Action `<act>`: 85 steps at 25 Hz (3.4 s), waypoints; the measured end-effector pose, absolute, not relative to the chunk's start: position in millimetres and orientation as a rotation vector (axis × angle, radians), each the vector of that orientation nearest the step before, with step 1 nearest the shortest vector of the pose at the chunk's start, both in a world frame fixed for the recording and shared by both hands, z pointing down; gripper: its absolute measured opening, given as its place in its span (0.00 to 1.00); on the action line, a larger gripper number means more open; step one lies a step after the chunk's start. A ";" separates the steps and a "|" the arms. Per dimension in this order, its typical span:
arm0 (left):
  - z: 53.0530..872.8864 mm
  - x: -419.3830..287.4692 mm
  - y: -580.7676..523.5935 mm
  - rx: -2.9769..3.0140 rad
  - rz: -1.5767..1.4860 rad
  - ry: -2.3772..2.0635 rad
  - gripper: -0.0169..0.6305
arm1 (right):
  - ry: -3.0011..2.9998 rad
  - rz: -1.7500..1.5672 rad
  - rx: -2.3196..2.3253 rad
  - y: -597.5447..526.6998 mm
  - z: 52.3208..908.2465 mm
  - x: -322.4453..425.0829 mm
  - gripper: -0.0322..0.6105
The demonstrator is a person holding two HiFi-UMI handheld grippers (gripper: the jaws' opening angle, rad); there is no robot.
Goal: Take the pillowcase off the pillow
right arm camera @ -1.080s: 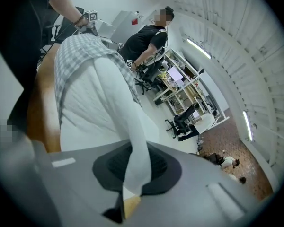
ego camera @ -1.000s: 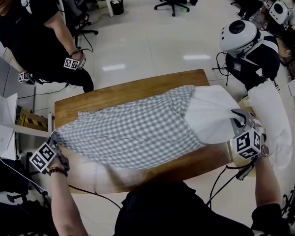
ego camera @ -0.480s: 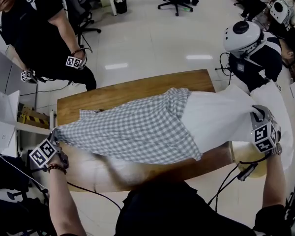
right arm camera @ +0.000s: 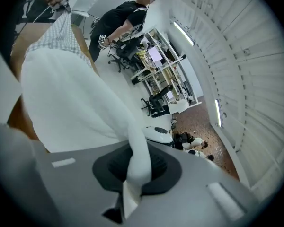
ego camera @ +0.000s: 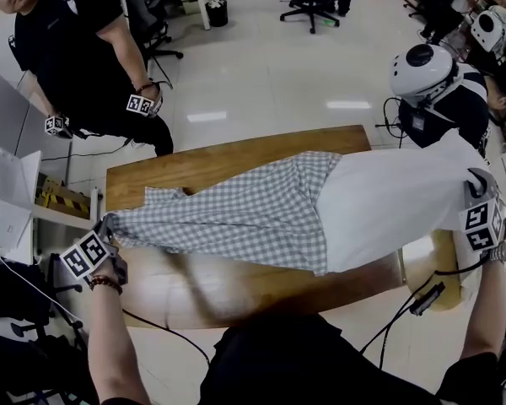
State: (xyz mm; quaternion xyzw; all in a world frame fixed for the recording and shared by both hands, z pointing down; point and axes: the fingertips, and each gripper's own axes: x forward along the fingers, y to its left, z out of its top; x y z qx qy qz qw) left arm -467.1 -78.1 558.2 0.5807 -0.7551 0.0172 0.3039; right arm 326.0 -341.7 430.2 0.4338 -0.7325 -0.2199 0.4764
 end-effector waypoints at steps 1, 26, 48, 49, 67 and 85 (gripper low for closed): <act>557.7 -463.5 -80.1 1.557 0.062 -1.993 0.04 | -1.783 -0.553 1.068 -342.3 421.9 324.9 0.08; 527.8 -442.8 -51.0 1.765 0.343 -1.994 0.36 | -1.990 -0.860 1.191 -256.3 191.4 189.2 0.08; 501.3 -409.2 -12.3 2.034 0.336 -1.887 0.31 | -2.290 -0.398 0.925 -165.0 395.6 10.3 0.08; 502.7 -406.3 -11.6 2.046 0.341 -1.875 0.30 | -2.266 -0.385 0.916 -164.2 416.0 16.1 0.09; 473.3 -223.6 4.5 2.218 0.383 -1.832 0.26 | -2.001 -0.540 0.676 -138.7 541.2 128.2 0.31; 395.7 86.2 86.9 2.531 0.421 -1.894 0.03 | -2.820 -0.675 0.657 79.0 373.5 158.0 0.05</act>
